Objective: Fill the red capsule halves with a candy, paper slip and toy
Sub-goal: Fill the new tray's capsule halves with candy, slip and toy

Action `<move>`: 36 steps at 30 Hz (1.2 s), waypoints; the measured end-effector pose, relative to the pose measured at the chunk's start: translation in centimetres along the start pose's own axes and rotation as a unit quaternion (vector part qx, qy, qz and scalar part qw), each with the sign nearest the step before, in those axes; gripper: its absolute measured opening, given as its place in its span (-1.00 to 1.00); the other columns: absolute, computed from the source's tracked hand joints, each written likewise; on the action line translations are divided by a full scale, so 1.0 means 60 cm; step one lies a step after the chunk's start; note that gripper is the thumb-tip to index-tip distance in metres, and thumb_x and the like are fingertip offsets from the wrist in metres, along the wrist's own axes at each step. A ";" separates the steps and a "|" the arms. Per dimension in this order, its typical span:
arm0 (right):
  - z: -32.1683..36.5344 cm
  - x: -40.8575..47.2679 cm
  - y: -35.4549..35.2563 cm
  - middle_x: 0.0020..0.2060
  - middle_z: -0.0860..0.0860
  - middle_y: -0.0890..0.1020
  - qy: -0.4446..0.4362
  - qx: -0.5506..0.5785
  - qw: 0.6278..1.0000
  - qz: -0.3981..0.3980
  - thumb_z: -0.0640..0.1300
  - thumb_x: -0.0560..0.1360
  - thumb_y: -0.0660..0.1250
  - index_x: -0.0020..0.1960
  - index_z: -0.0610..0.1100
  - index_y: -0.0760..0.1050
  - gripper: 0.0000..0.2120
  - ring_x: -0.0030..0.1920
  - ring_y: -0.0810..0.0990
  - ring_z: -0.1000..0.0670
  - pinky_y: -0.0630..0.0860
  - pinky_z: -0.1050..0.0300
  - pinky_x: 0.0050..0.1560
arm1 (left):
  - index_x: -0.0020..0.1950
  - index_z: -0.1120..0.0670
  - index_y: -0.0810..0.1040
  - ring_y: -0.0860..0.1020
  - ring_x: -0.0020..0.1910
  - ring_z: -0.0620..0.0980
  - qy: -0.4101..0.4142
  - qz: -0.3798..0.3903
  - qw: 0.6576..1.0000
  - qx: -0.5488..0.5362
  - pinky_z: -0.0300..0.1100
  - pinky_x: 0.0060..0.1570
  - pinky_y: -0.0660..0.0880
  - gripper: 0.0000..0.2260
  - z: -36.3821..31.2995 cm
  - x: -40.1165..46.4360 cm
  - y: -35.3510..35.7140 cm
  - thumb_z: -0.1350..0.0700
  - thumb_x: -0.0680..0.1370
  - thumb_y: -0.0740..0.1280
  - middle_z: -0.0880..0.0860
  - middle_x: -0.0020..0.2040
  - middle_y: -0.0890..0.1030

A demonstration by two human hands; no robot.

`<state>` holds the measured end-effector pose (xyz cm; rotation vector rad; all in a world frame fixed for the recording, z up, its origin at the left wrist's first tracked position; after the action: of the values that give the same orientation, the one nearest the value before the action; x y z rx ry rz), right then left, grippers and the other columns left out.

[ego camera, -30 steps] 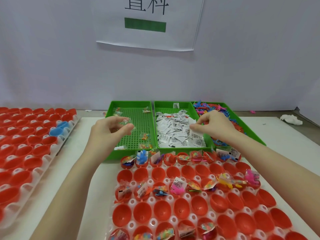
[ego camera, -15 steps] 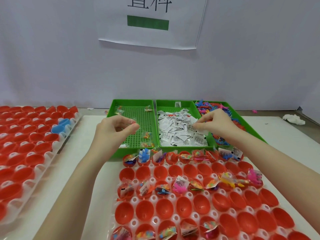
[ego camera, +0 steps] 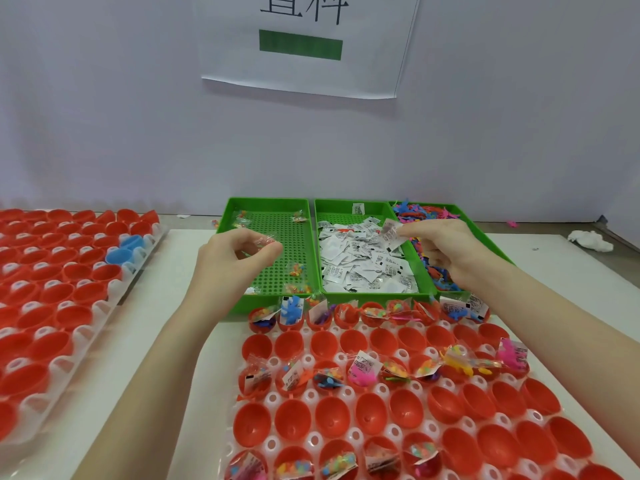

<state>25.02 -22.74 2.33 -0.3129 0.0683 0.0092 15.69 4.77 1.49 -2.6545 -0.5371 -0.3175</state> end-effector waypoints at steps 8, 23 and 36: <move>-0.001 -0.004 0.018 -0.21 0.05 0.59 -0.088 -0.227 0.969 0.042 -0.03 0.41 0.43 -0.30 -0.10 0.58 -0.82 -0.02 0.52 0.06 0.36 0.12 0.11 | -0.21 0.00 0.59 0.53 -0.22 -0.02 0.001 0.006 1.000 -0.001 -0.17 -0.22 0.41 -0.93 0.001 0.001 0.003 0.05 0.45 0.41 0.07 -0.22 0.62; 0.035 -0.032 0.009 -0.57 -0.01 0.48 -0.259 -0.434 0.861 -0.059 -0.05 0.50 0.28 -0.08 -0.03 0.66 -0.82 -0.54 0.31 0.06 0.20 0.28 -0.48 | -0.23 -0.05 0.56 0.52 -0.23 -0.04 0.018 0.010 1.000 0.007 -0.13 -0.19 0.44 -0.92 -0.012 -0.004 0.004 0.06 0.47 0.40 0.04 -0.25 0.62; 0.099 -0.132 0.021 -0.62 0.17 0.46 -0.189 0.019 0.978 0.091 -0.15 0.34 0.43 -0.28 -0.12 0.61 -0.95 -0.58 0.38 0.24 0.25 0.53 -0.50 | -0.23 -0.01 0.63 0.49 -0.45 -0.31 0.003 0.118 0.989 -0.094 -0.51 -0.39 0.37 -0.85 -0.071 -0.029 0.036 -0.07 0.40 0.39 -0.16 -0.45 0.58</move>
<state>17.46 -19.70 8.10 -0.2609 -0.2814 0.2479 14.43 0.53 4.02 -2.8606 -0.1945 -0.3187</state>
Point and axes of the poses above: each hand's wrist, its own x-axis towards the middle knuckle, its own y-axis out of the palm, z = x × y, the point moved 6 cm from there along x, towards the middle knuckle
